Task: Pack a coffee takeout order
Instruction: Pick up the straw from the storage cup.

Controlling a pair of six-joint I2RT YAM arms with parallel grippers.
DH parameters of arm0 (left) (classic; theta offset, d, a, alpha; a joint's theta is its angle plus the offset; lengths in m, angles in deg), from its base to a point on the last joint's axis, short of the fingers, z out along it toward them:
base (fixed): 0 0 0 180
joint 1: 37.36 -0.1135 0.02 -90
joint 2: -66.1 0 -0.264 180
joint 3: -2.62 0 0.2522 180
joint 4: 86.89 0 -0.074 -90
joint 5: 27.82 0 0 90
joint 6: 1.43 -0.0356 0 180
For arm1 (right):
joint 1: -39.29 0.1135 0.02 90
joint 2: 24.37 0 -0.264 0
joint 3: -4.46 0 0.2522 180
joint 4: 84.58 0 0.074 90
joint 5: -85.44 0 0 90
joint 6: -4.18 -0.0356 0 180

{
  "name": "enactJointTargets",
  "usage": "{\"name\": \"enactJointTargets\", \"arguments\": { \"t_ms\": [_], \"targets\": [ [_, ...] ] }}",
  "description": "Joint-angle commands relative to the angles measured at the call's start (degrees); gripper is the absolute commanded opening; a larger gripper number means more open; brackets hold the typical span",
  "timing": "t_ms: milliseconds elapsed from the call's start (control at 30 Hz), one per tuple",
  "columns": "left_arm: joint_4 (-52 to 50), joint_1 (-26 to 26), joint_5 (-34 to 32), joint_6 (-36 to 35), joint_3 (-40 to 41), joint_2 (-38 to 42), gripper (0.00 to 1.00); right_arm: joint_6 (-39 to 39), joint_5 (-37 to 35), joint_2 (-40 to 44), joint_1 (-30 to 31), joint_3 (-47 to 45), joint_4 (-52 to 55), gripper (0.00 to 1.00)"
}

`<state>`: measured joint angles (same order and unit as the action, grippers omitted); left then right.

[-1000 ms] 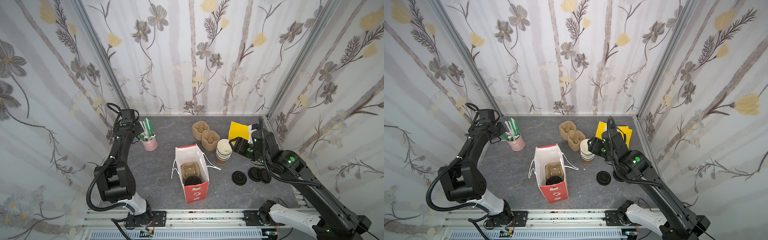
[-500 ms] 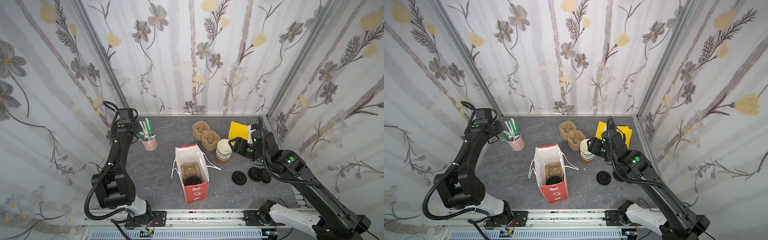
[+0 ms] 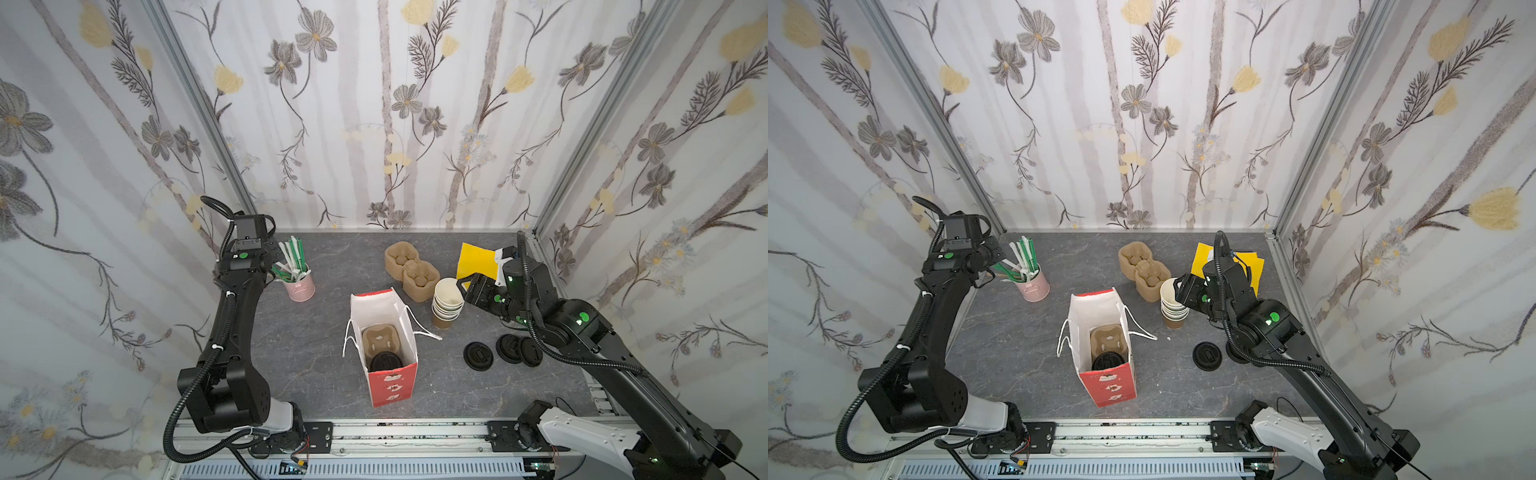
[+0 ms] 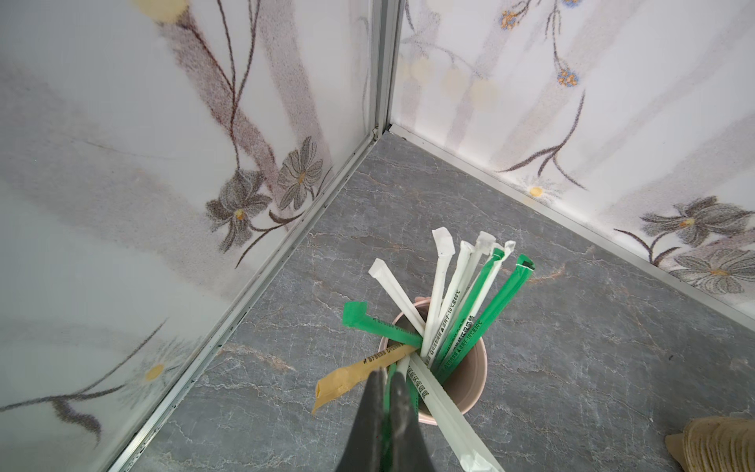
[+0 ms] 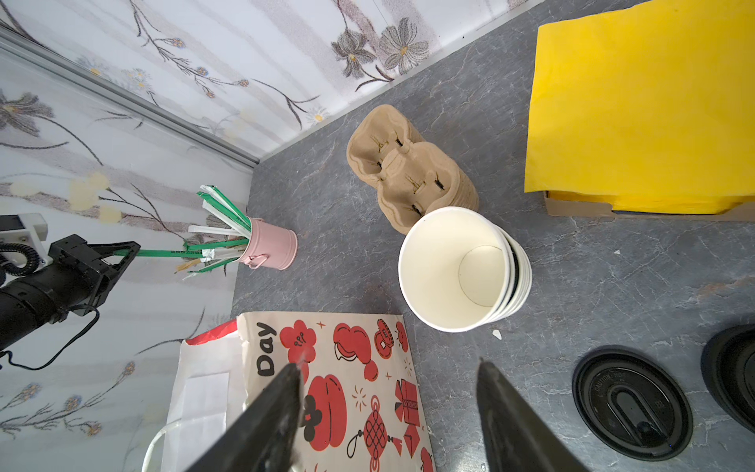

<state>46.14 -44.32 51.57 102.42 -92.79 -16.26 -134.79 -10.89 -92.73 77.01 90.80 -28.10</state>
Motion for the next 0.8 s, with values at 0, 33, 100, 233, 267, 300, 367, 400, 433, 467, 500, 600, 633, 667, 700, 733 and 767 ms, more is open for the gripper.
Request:
{"name": "enactJointTargets", "arguments": {
  "t_ms": [0, 33, 100, 233, 267, 300, 367, 400, 433, 467, 500, 600, 633, 667, 700, 733, 767],
  "targets": [
    [0.78, 0.17, -2.31, -1.01, -0.65, 1.35, 0.00, 0.19, -1.01, -0.32, -0.04, 0.97, -1.73, 0.69],
    [0.78, 0.25, -2.39, -0.93, -0.62, 1.75, 0.00, 0.28, -1.13, -0.31, -0.09, 1.20, -1.48, 0.69],
    [0.69, 0.42, -2.47, -0.75, -0.62, 2.58, 0.00, 0.44, -1.41, -0.36, -0.09, 1.75, -0.86, 0.69],
    [0.54, 0.74, -3.16, -0.75, -0.62, 4.42, 0.00, 0.67, -1.58, -0.55, -0.09, 2.65, 0.15, 0.69],
    [0.44, 0.87, -3.33, -0.68, -0.62, 5.09, 0.00, 0.71, -1.74, -0.68, -0.09, 2.77, 0.26, 0.69],
    [0.37, 0.85, -3.49, -0.59, -0.47, 5.68, 0.00, 0.72, -1.67, -0.71, -0.03, 2.92, 0.46, 0.69],
    [0.36, 1.18, -3.24, -0.24, -0.03, 6.96, 0.00, 0.77, -1.75, -0.73, -0.09, 3.02, 0.57, 0.69],
    [0.31, 1.25, -2.82, 0.00, 0.32, 7.62, 0.00, 0.81, -1.69, -0.80, -0.05, 3.15, 0.64, 0.69],
    [0.31, 1.37, -2.42, 0.27, 0.64, 8.13, 0.00, 0.81, -1.71, -0.89, -0.05, 3.27, 0.69, 0.69],
    [0.24, 1.44, -1.92, 0.60, 1.06, 8.77, 0.00, 0.81, -1.57, -1.09, -0.02, 3.40, 0.75, 0.69],
    [0.18, 1.56, -1.60, 0.84, 1.41, 9.40, 0.00, 0.89, -1.50, -1.16, -0.09, 3.62, 0.83, 0.69],
    [0.08, 1.81, -1.61, 1.01, 2.30, 10.03, 0.00, 1.05, -1.43, -1.52, -0.07, 4.21, 1.23, 0.69],
    [0.08, 1.78, -1.61, 0.92, 2.66, 11.26, 0.00, 1.09, -1.49, -1.61, -0.03, 4.28, 1.32, 0.69],
    [-0.01, 1.86, -1.59, 0.85, 3.08, 11.60, 0.00, 1.10, -1.44, -1.76, -0.02, 4.45, 1.40, 0.69],
    [-0.07, 1.86, -1.54, 0.91, 3.33, 11.74, 0.00, 1.16, -1.42, -1.83, -0.06, 4.50, 1.46, 0.69],
    [-0.08, 1.94, -1.44, 1.11, 3.58, 11.99, 0.00, 1.20, -1.41, -1.91, -0.02, 4.67, 1.48, 0.69],
    [-0.13, 1.92, -1.43, 1.25, 3.60, 12.33, 0.00, 1.24, -1.36, -1.94, -0.03, 4.81, 1.57, 0.69]
  ]
}}
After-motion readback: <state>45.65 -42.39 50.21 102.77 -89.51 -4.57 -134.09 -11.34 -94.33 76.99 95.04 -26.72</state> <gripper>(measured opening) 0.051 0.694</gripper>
